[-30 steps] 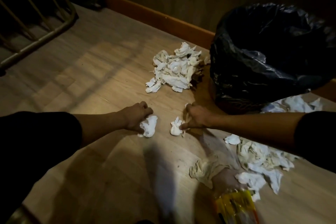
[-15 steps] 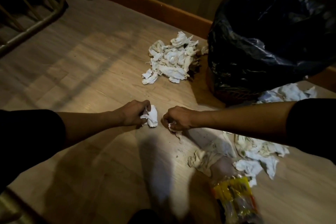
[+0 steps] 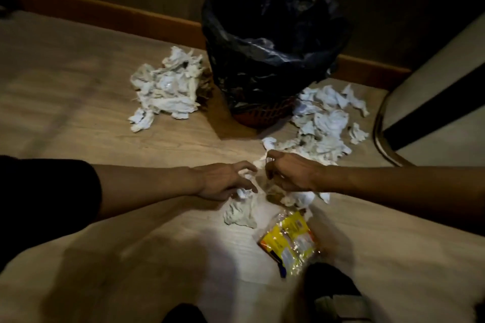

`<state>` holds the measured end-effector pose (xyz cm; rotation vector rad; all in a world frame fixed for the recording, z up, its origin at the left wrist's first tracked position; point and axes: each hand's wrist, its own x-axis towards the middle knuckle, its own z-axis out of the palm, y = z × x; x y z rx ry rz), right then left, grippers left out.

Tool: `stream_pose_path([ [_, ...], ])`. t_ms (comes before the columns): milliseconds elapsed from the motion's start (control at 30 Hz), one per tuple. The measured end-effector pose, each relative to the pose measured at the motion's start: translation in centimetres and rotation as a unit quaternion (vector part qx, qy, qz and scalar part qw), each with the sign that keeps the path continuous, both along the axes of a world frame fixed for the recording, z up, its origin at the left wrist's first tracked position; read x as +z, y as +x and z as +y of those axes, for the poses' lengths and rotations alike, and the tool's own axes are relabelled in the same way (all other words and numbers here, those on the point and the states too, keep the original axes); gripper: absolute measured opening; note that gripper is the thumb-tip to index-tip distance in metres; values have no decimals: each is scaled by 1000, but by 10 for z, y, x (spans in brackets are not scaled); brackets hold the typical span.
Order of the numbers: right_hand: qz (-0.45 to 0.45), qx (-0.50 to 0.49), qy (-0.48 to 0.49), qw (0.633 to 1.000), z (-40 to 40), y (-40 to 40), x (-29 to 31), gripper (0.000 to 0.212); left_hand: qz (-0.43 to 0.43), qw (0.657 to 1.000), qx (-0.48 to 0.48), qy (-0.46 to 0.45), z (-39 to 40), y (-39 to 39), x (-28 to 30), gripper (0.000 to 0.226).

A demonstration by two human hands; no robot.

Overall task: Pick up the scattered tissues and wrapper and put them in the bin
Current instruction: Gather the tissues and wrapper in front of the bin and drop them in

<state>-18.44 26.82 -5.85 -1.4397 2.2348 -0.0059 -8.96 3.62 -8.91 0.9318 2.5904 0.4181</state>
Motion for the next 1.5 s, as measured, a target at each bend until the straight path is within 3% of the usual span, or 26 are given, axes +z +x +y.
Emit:
stream_pose_path([
  [167,-1,-34,-8,999,79,46,-5,61,-27,987,-139,-81,38,-16,-15,61],
  [233,14,-37,29,999,96,66,-15,81,-58,984,-132,-103,38,-15,-26,62],
  [300,10,-50,58,997,109,84,-29,87,-84,986,-115,-92,34,-11,-31,67],
  [433,-7,-96,32,995,118,99,-51,50,-82,988,-103,-80,34,-10,-34,78],
  [533,-45,-97,-8,994,117,79,-46,22,-37,990,-120,-64,41,-18,-42,47],
  [633,-74,-133,-43,987,120,54,-35,18,-43,991,-121,-32,47,-28,-43,26],
  [733,-49,-203,-58,976,123,33,-30,41,-27,998,-52,35,58,-47,-31,30],
  [867,15,-283,14,959,121,1,-33,94,17,996,44,70,64,-86,-31,29],
  [933,17,-306,69,949,120,-11,-41,101,20,995,79,49,68,-103,-37,60],
  [1000,6,-321,100,942,120,-16,-49,91,13,997,76,18,76,-113,-41,87],
  [1100,4,-319,93,943,125,-13,-60,62,0,999,15,-44,87,-116,-49,92],
  [1200,4,-321,84,943,133,-12,-64,44,16,998,-6,-64,92,-113,-57,85],
  [1500,69,-283,39,956,159,-30,-36,28,9,995,-48,-87,100,-101,-40,42],
])
